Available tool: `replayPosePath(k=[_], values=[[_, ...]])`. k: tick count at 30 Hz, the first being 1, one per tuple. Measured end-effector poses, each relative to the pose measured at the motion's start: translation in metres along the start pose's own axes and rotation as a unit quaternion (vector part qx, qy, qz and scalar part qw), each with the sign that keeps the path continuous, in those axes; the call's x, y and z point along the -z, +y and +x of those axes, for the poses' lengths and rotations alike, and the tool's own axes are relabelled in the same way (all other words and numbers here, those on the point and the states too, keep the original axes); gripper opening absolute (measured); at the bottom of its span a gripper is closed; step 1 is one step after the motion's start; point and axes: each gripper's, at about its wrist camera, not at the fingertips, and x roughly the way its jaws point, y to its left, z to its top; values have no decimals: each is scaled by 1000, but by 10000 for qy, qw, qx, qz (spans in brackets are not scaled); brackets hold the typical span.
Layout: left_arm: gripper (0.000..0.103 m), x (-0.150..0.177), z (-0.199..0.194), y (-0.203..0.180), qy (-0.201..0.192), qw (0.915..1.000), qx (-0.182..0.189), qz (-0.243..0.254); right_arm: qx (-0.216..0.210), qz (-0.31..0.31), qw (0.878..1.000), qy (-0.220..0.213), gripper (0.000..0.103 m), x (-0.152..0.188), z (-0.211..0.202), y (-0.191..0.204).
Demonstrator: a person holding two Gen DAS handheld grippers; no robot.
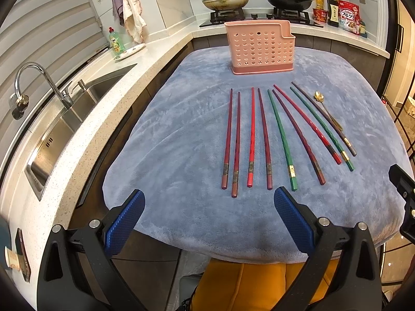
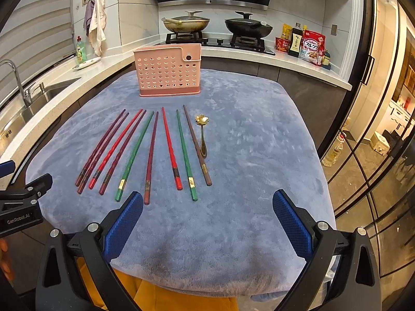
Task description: Organize utensils
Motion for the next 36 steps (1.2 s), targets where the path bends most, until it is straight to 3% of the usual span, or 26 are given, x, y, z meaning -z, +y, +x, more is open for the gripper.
replayPosePath(k=[36], values=[[95, -4, 0, 0, 46, 10000, -1, -12, -21, 26, 10000, 48, 96, -2, 1, 1]])
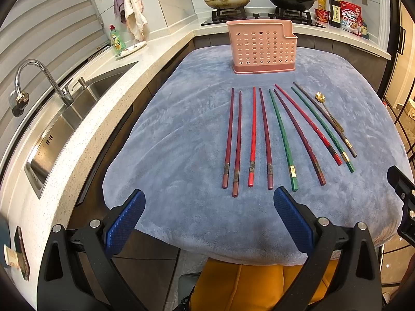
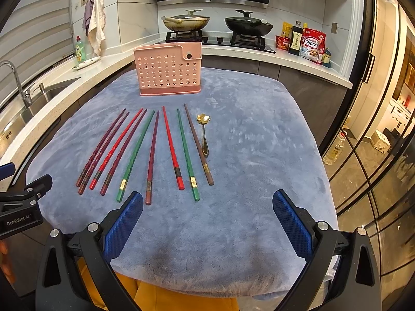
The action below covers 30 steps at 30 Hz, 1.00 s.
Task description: Organize utensils
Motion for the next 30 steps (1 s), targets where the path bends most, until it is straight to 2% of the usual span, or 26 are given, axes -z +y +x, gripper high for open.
replayPosePath(k=[30], values=[[95, 5, 2, 4, 32, 10000, 7, -27, 3, -12, 10000, 45, 96, 2, 3, 3]])
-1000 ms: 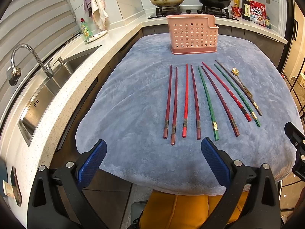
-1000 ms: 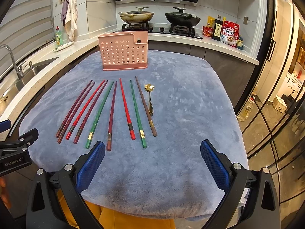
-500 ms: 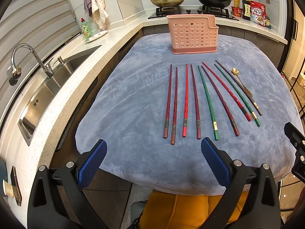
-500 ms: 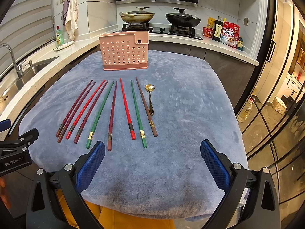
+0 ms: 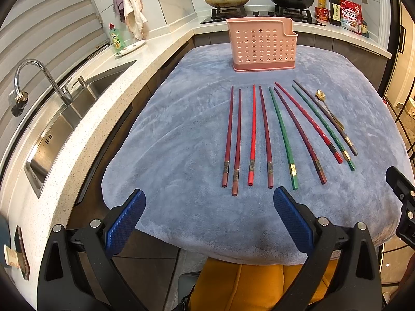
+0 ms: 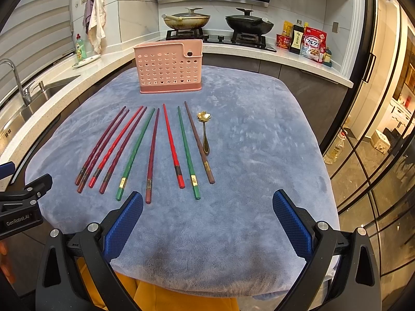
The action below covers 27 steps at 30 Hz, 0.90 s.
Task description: Organize utensils
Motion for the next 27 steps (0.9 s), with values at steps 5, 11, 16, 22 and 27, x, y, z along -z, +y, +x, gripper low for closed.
replayPosePath(k=[5, 11, 16, 22, 27], values=[[95, 1, 2, 0, 30, 10000, 5, -2, 2, -2, 10000, 5, 96, 0, 0, 0], [95, -3, 7, 1, 115, 9999, 78, -60, 9, -7, 10000, 59, 96, -1, 5, -1], [94, -7, 19, 14, 247, 9990, 192, -310, 19, 14, 9999, 115, 96, -1, 11, -4], [87, -11, 50, 28, 522, 9952, 568, -609, 1, 84, 9997, 237, 96, -2, 25, -8], [79, -14, 81, 27, 710, 9921, 798, -662, -30, 171, 9992, 354, 96, -6, 39, -13]])
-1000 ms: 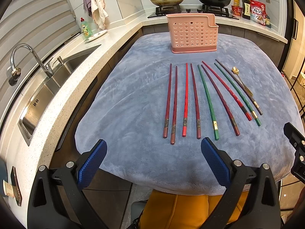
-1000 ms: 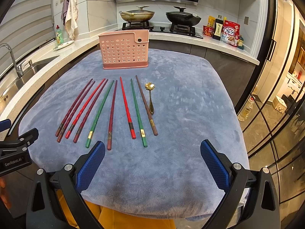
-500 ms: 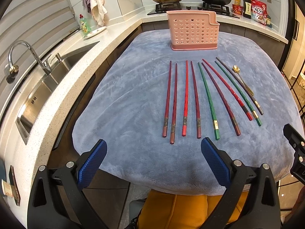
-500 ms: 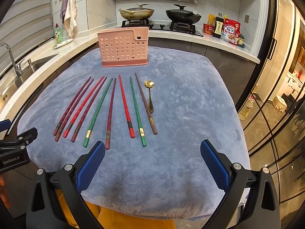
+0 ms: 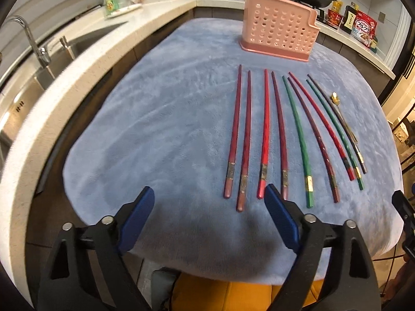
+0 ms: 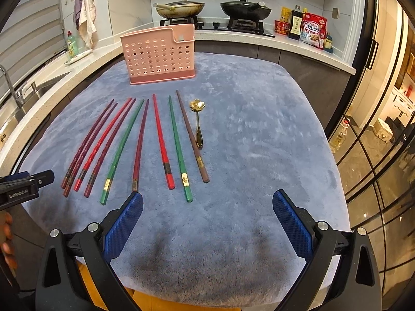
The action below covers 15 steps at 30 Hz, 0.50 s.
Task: Organize utensils
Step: 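Grasp a dark red chopstick with the left tool while the right tool grasps the gold spoon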
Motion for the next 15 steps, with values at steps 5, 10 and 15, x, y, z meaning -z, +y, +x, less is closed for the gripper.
replayPosePath(k=[5, 10, 15], values=[[70, -5, 25, 3, 164, 9999, 26, 35, 30, 17, 10000, 77, 96, -7, 12, -1], [66, -6, 41, 5, 308, 9995, 48, 3, 62, 49, 9999, 133, 96, -16, 25, -4], [57, -12, 48, 8, 350, 9994, 53, 0, 57, 94, 9998, 170, 96, -26, 41, -9]])
